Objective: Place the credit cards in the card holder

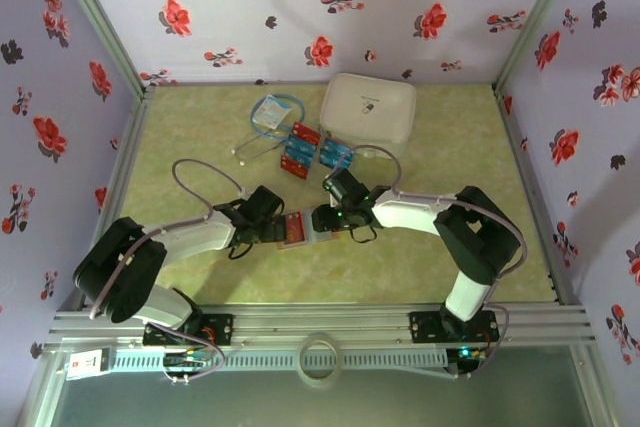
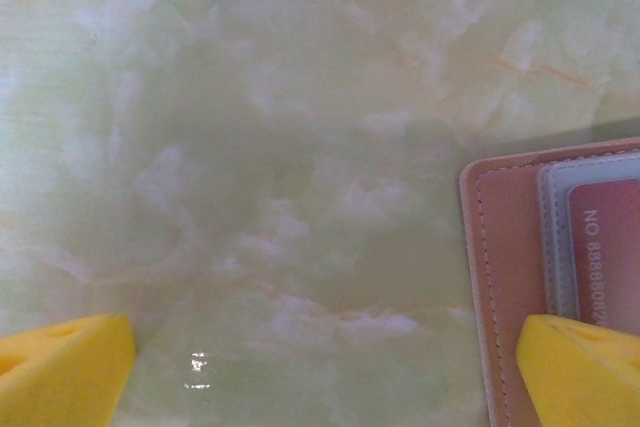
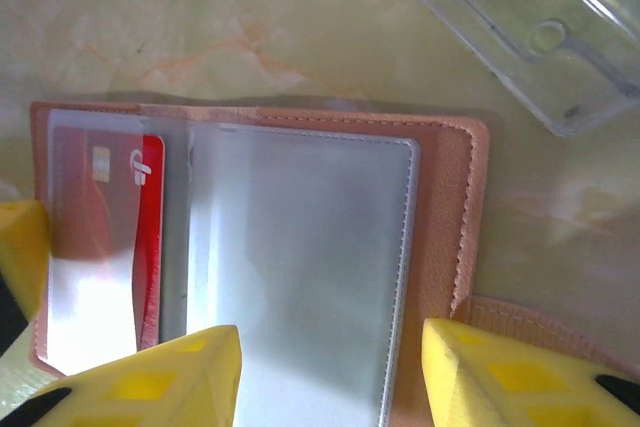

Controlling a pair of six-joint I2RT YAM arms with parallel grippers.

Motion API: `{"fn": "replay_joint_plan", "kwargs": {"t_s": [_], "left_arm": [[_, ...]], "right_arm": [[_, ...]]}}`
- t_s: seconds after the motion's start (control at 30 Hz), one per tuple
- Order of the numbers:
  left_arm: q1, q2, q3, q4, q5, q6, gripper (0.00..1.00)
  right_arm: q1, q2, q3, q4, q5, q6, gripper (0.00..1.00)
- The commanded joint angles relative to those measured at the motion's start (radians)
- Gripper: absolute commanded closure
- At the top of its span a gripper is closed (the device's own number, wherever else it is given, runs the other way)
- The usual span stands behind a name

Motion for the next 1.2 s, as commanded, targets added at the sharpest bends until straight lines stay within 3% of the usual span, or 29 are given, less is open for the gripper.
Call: {"fn": "replay_joint_plan", "kwargs": {"t_s": [0.0, 0.63, 0.9, 1.17], "left_arm": [[-0.007, 0.030, -0.024, 0.006, -0.017, 0.014, 0.00], [-0.006, -0.002, -0.031, 0.005, -0.023, 0.003, 0.00], [0.046, -0.194, -0.103, -0.006, -0.057, -0.084, 0.00], [0.096, -0.285, -0.111, -0.062, -0.062, -0.111, 0.00]], "right_arm": [[0.013, 0.025, -0.008, 0.066, -0.079, 0.045, 0.50], [0.026, 0.020, -0.004, 0.247, -0.240, 0.195, 0.52], [0.056, 0.050, 0.015, 0.288, -0.249, 0.231, 0.52], [0.095, 0.104, 0.070, 0.283, -0.234, 0.238, 0.53]]}}
